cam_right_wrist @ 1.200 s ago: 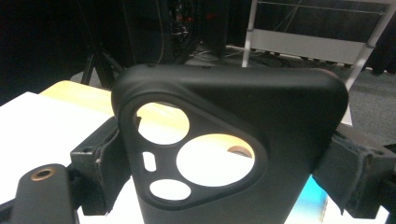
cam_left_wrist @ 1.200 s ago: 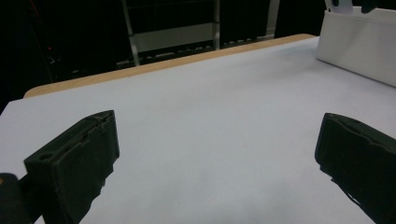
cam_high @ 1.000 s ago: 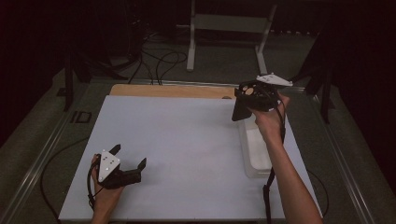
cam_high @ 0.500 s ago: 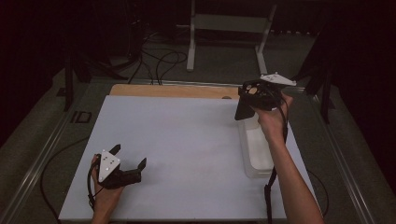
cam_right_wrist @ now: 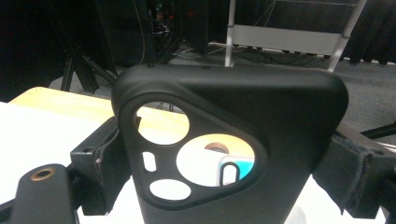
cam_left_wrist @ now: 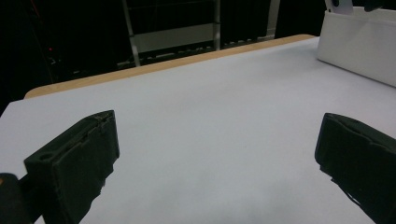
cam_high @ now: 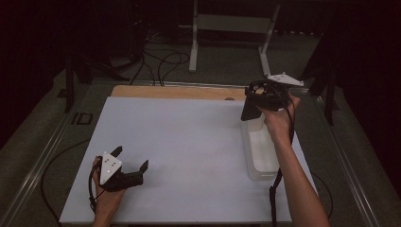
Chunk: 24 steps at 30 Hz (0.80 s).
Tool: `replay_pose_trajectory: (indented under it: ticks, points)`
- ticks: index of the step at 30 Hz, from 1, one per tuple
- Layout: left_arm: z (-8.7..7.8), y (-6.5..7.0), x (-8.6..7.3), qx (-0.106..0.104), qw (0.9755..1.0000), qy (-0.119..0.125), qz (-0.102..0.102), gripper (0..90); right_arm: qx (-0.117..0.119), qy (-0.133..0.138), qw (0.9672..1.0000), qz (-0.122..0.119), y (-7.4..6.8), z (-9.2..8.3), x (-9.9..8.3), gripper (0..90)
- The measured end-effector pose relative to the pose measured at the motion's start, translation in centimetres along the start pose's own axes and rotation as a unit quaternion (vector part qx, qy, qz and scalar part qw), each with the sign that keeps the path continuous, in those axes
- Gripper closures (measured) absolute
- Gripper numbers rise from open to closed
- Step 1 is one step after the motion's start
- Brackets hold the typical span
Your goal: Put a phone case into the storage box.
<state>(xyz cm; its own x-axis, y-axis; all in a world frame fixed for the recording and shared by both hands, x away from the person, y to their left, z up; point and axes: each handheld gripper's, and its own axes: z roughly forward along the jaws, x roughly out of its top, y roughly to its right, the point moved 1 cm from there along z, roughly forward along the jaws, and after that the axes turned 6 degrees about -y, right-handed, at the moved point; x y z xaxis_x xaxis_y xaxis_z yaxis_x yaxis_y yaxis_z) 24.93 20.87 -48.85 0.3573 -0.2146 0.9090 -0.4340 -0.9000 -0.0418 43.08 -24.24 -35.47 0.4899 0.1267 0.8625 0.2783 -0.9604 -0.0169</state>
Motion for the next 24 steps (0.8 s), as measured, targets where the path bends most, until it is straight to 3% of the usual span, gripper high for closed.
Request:
replay_pose_trajectory:
  ticks: [24]
  points:
    - [0.2,0.1,0.0,-0.004,1.0000,0.000,-0.002,0.2,-0.027,-0.011,0.9995,0.012,1.8,0.1,-0.3,13.6]
